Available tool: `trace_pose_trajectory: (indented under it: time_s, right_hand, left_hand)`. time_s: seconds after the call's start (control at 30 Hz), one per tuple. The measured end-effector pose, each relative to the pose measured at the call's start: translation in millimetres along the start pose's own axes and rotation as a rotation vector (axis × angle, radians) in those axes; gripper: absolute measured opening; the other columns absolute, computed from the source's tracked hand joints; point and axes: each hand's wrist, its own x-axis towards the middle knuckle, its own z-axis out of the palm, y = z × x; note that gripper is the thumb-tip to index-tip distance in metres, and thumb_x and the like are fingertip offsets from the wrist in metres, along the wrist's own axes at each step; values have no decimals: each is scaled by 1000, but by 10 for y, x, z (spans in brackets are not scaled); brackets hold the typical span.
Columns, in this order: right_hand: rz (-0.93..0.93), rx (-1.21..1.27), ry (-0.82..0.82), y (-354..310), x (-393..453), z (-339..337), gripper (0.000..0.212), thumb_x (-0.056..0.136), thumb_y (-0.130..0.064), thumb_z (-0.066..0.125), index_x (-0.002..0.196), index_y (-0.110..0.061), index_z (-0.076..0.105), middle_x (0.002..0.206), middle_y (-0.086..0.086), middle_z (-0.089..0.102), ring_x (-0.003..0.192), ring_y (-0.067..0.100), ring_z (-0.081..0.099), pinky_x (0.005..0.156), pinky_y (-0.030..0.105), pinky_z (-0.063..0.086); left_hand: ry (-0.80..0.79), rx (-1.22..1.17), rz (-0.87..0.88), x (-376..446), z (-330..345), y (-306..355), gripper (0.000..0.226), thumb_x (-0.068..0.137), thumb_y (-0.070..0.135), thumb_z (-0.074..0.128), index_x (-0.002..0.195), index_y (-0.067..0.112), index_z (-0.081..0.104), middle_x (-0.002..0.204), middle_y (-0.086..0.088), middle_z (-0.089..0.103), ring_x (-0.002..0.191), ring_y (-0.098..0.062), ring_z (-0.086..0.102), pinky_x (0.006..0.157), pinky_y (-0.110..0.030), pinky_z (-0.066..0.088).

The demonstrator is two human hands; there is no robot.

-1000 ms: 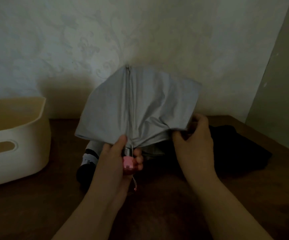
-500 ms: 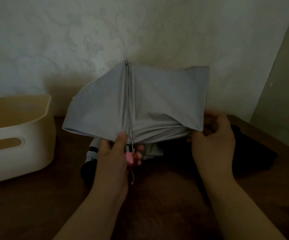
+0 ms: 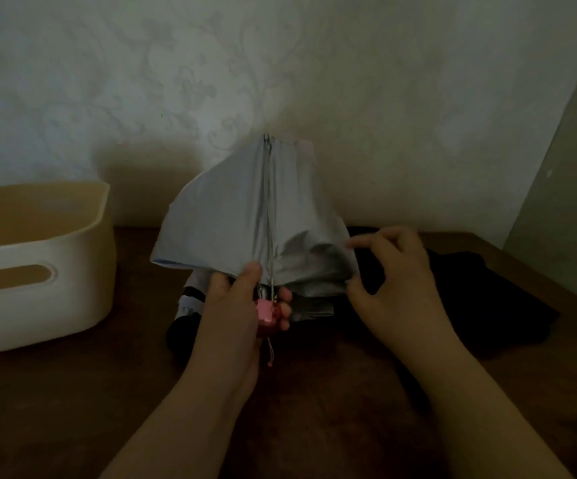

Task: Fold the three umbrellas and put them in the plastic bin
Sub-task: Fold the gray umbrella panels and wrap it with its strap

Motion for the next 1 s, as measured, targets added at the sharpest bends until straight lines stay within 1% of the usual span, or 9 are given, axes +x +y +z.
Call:
trace_pose_trajectory:
  time_s: [0.07, 0.17, 0.37, 0.53, 0.7, 0.77, 0.87, 0.93, 1.0]
  right_hand:
    - [32, 78, -112, 36, 16, -3, 30, 77, -10, 67, 101, -26, 58, 106, -8, 37, 104, 10, 43, 77, 4, 32]
    - [-71, 20, -104, 64, -6, 66, 33, 75, -11, 71, 101, -27, 58, 103, -9, 34, 102, 11, 41, 85, 16, 39]
    - [-197, -242, 228, 48, 51, 246, 36, 69, -8, 74, 101, -18, 59, 98, 1, 34, 89, 17, 33, 73, 32, 35]
    - [-187, -348, 298, 110, 60, 301, 44, 67, -16, 77, 105, -20, 57, 105, 2, 32, 100, 25, 35, 87, 35, 23]
    - [-141, -381, 116, 122, 42, 348, 80, 52, -26, 81, 119, -25, 37, 122, 4, 32, 115, 27, 32, 98, 44, 23]
    - [10, -266, 128, 124, 24, 361, 74, 60, -19, 76, 122, -23, 36, 126, 9, 36, 113, 31, 40, 93, 47, 35]
    - [210, -6, 265, 100, 53, 186, 35, 82, -17, 62, 113, -18, 46, 117, 4, 40, 86, 17, 51, 73, 31, 46]
    - [198, 17, 355, 76, 34, 58, 13, 88, -18, 57, 97, -20, 48, 104, -2, 43, 69, 3, 46, 61, 12, 37]
    - [132, 76, 465, -6, -8, -19, 14, 90, -14, 57, 89, -22, 45, 95, -4, 44, 66, 2, 43, 62, 4, 35]
  left_hand:
    - [-5, 0, -5, -3, 9, 11, 7, 97, 17, 44, 93, 13, 48, 49, -6, 58, 37, -13, 50, 34, -21, 40]
    - [-13, -7, -13, -1, 1, 30, 9, 97, 18, 43, 90, 15, 46, 50, -6, 58, 38, -13, 50, 34, -23, 40]
    - [-107, -2, -82, 33, 20, 1, 14, 98, 20, 39, 103, 7, 44, 48, -8, 56, 34, -14, 48, 31, -22, 38]
    - [-157, -26, -163, 26, 27, -3, 22, 97, 23, 39, 86, 6, 47, 49, -8, 56, 33, -13, 47, 32, -19, 38]
    - [-189, -93, -209, 6, 26, 38, 26, 96, 24, 37, 81, 6, 47, 51, -7, 54, 33, -12, 46, 32, -17, 37]
    - [-208, -144, -251, 0, 19, 62, 28, 97, 24, 36, 79, 6, 46, 50, -7, 53, 33, -11, 45, 33, -15, 37]
    - [-179, -163, -222, 8, 3, 78, 23, 96, 23, 37, 83, 7, 46, 50, -7, 53, 33, -11, 45, 33, -16, 37]
    - [-100, -100, -131, 18, 0, 57, 15, 97, 21, 40, 90, 8, 46, 50, -8, 54, 34, -13, 46, 34, -18, 38]
    - [-12, -25, -37, 10, 2, 27, 13, 97, 18, 43, 88, 10, 47, 51, -9, 55, 35, -13, 47, 34, -20, 38]
